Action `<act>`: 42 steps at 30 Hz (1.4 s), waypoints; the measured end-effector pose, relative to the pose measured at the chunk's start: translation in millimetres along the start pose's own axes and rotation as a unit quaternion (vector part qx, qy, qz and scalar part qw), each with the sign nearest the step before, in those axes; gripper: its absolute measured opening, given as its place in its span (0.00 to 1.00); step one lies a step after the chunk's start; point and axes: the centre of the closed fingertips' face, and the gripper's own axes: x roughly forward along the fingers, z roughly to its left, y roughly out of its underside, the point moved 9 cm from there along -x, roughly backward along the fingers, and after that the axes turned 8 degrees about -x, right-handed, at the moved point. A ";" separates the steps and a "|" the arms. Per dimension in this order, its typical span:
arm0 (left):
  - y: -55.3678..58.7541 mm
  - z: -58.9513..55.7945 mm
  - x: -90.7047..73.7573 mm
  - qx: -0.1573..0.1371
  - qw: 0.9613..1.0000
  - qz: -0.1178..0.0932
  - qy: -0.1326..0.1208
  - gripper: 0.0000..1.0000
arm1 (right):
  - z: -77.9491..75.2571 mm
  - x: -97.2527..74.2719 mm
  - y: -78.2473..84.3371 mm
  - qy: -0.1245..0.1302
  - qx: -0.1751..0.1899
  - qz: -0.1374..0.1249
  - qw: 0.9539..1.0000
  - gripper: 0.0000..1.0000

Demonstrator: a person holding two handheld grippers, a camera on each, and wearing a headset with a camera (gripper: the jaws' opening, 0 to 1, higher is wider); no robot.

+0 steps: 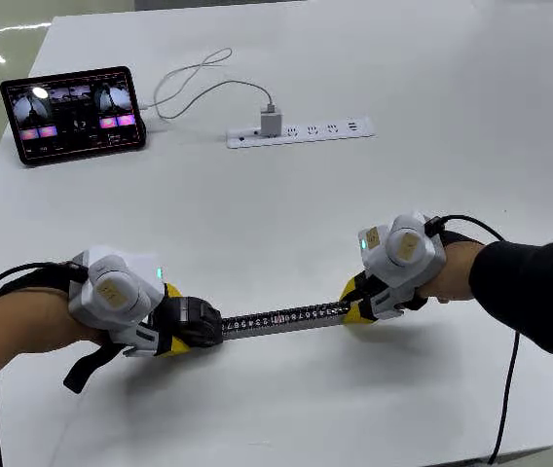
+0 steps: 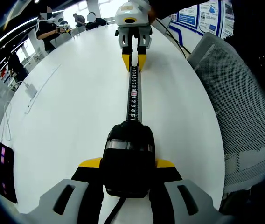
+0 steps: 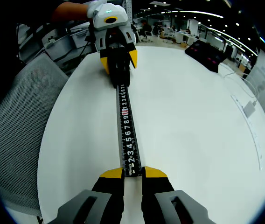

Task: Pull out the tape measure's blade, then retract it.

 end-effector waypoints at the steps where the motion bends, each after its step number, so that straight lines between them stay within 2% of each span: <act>1: 0.4 0.3 0.0 0.000 1.000 0.000 0.000 0.33 | -0.1 -0.4 0.6 0.000 0.000 0.000 1.000 0.10; 42: 0.6 1.8 0.8 0.002 1.000 0.001 0.002 0.33 | -0.8 -9.9 15.2 0.001 0.007 0.004 1.000 0.09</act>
